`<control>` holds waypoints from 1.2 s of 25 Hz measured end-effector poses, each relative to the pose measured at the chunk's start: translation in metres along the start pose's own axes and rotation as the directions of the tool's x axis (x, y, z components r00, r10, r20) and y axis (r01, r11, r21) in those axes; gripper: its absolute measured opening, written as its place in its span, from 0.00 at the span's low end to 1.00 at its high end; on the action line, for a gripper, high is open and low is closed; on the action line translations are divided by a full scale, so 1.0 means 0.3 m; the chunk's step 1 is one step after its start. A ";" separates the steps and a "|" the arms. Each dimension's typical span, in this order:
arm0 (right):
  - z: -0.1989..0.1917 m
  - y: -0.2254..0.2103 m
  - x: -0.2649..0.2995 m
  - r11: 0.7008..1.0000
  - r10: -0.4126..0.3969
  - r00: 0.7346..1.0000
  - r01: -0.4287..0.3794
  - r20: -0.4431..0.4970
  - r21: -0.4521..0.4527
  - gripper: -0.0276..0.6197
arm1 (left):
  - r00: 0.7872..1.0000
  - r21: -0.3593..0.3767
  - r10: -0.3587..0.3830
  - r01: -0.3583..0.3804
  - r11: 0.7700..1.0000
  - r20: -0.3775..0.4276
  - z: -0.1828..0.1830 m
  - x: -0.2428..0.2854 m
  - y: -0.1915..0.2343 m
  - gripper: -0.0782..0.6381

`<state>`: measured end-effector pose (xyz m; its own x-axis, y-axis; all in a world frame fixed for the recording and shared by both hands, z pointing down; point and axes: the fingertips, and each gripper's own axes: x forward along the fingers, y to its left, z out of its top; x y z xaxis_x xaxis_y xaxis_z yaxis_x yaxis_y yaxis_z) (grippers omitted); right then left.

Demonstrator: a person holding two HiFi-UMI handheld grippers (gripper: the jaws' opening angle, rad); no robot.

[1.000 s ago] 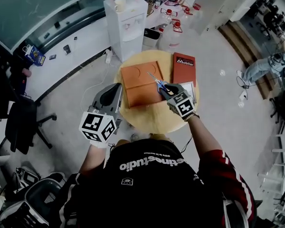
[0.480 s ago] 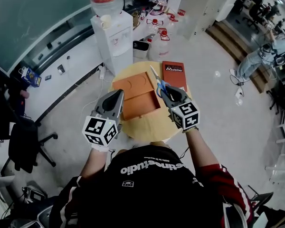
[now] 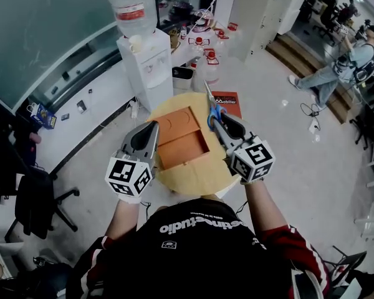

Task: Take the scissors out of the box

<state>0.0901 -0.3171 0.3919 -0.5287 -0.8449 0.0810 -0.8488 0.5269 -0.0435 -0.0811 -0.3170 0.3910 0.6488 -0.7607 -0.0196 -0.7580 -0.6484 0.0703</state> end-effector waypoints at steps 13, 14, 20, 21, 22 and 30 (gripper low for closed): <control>0.178 0.001 -0.082 0.996 -0.091 0.985 0.093 0.148 -0.011 0.21 | 0.997 0.018 0.032 -0.034 0.999 0.073 0.118 -0.011 0.054 0.13; 0.181 -0.001 -0.083 0.995 -0.096 0.984 0.099 0.152 -0.011 0.21 | 0.997 0.017 0.033 -0.034 0.999 0.074 0.118 -0.011 0.057 0.13; 0.209 -0.018 -0.091 0.993 -0.120 0.977 0.122 0.173 0.002 0.21 | 0.997 0.011 0.035 -0.036 0.999 0.072 0.123 -0.004 0.062 0.13; 0.211 -0.017 -0.089 0.992 -0.123 0.977 0.125 0.174 -0.001 0.21 | 0.997 0.010 0.035 -0.036 0.999 0.072 0.123 -0.005 0.064 0.13; 0.212 -0.017 -0.087 0.992 -0.126 0.976 0.129 0.175 -0.005 0.21 | 0.997 0.010 0.035 -0.036 0.999 0.073 0.122 -0.007 0.067 0.13; 0.213 -0.002 -0.084 0.990 -0.131 0.977 0.136 0.169 -0.020 0.21 | 0.996 0.004 0.039 -0.039 0.999 0.077 0.120 -0.022 0.070 0.13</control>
<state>0.1036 -0.3019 0.3262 -0.4061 -0.9100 -0.0833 -0.9127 0.4084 -0.0124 -0.1037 -0.3266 0.3567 0.6121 -0.7852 -0.0939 -0.7830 -0.6184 0.0672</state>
